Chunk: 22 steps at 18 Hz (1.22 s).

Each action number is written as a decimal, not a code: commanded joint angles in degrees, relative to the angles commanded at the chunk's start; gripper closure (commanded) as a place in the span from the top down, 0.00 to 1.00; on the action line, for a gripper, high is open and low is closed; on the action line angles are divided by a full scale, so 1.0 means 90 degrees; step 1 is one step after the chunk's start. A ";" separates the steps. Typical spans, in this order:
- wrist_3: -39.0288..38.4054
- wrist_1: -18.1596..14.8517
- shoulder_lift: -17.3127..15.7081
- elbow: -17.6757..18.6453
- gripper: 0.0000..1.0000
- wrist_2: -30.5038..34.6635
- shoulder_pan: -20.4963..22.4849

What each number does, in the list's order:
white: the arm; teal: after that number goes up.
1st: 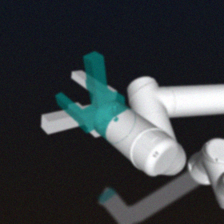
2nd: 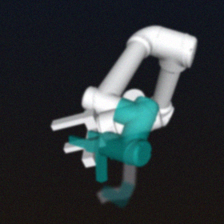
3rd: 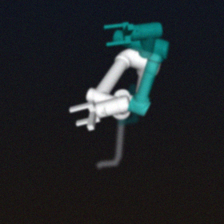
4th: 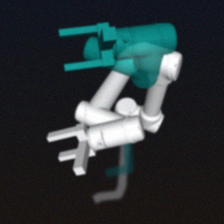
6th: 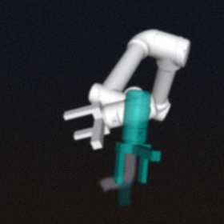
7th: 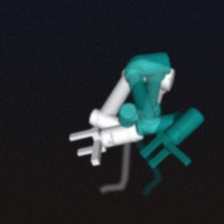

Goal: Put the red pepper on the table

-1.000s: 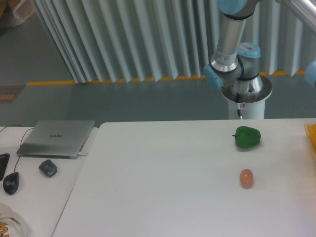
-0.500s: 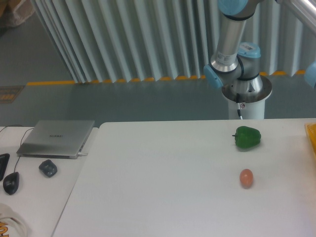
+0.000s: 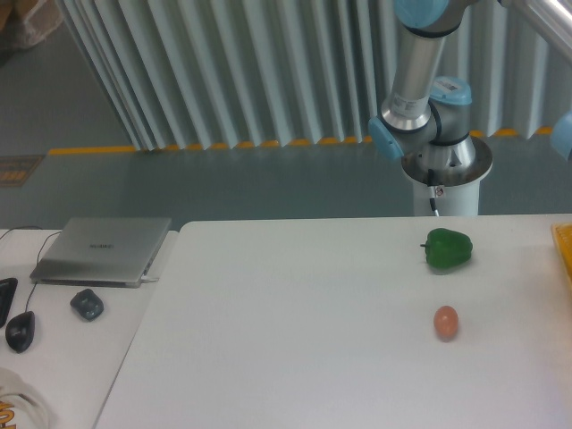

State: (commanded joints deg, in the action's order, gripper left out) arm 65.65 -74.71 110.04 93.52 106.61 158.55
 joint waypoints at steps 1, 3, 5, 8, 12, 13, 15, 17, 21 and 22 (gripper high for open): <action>0.0020 -0.0029 -0.0019 -0.0029 0.55 -0.0010 -0.0010; 0.0020 -0.0088 -0.0039 -0.0107 0.55 -0.0010 -0.0068; 0.0020 -0.0320 -0.0049 -0.0330 0.55 -0.0019 -0.0098; 0.0030 -0.0693 -0.0156 -0.0547 0.55 -0.0477 -0.0098; 0.0039 -0.0723 -0.0351 -0.0634 0.55 -0.0732 -0.0244; 0.0039 -0.0839 -0.0381 -0.0683 0.55 -0.0761 -0.0254; 0.0039 -0.0957 -0.0400 -0.0771 0.55 -0.1072 -0.0273; 0.0049 -0.0879 -0.0566 -0.0985 0.55 -0.1744 -0.0273; 0.0059 -0.0869 -0.0703 -0.1104 0.55 -0.2821 -0.0293; 0.0059 -0.0869 -0.0703 -0.1104 0.55 -0.2861 -0.0361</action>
State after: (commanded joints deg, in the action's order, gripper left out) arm 66.18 -82.53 103.71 83.58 80.86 155.31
